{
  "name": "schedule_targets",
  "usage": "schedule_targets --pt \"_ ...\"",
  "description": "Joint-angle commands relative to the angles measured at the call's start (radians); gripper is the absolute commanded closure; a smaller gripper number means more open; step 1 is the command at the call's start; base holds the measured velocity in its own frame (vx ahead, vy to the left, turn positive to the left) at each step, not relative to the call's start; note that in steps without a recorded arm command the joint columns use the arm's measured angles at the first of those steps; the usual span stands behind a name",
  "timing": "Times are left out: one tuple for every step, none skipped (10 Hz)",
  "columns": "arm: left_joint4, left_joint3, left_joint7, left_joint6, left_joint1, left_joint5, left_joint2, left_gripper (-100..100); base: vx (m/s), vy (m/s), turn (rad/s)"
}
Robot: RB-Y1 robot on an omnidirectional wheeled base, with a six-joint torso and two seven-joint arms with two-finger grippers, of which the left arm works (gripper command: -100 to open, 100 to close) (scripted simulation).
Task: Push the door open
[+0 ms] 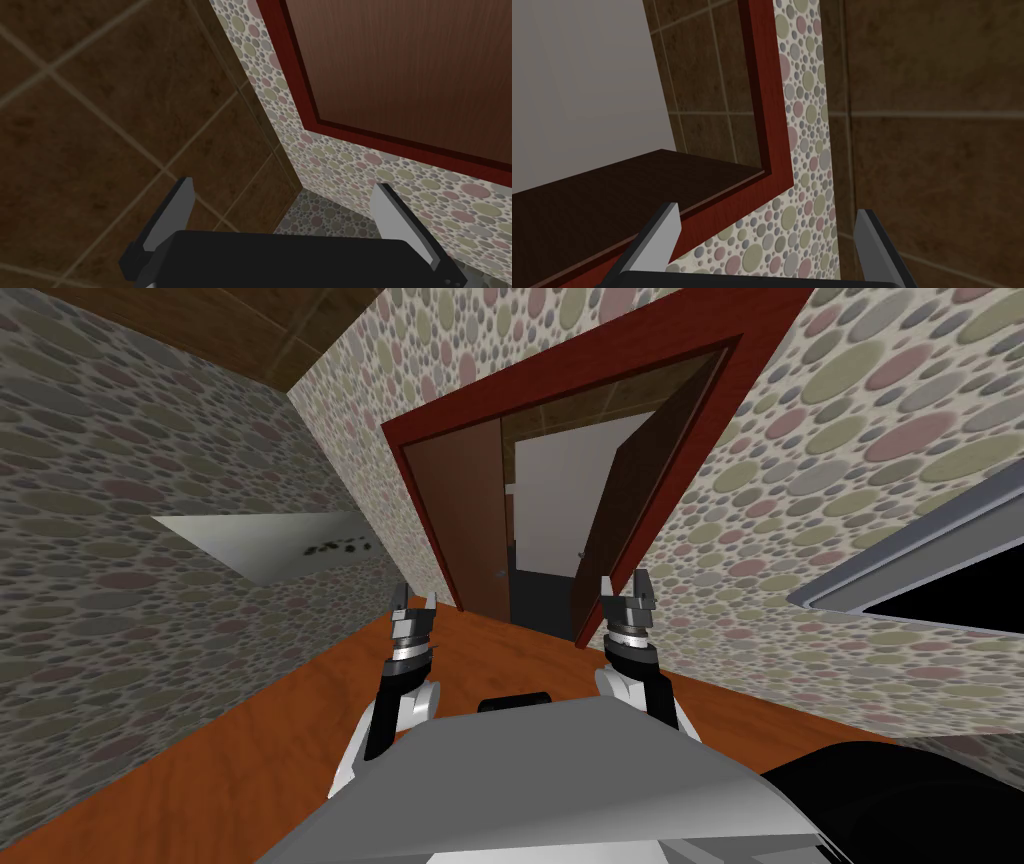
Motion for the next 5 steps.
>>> schedule_targets --pt "0.035 -0.004 -0.001 -0.009 -0.005 0.000 0.007 -100 0.199 0.012 -0.047" --pt "0.054 -0.007 -0.001 -0.014 -0.008 0.000 0.011 -100 0.149 0.022 -0.068" --pt "0.079 -0.010 -0.002 -0.020 -0.011 -0.001 0.015 -100 0.124 0.025 -0.067" --pt "0.093 -0.012 -0.002 -0.024 -0.013 -0.001 0.018 -100 0.101 0.015 -0.053" --pt "0.121 -0.015 -0.003 -0.031 -0.017 -0.001 0.022 -100 0.121 0.018 -0.056"
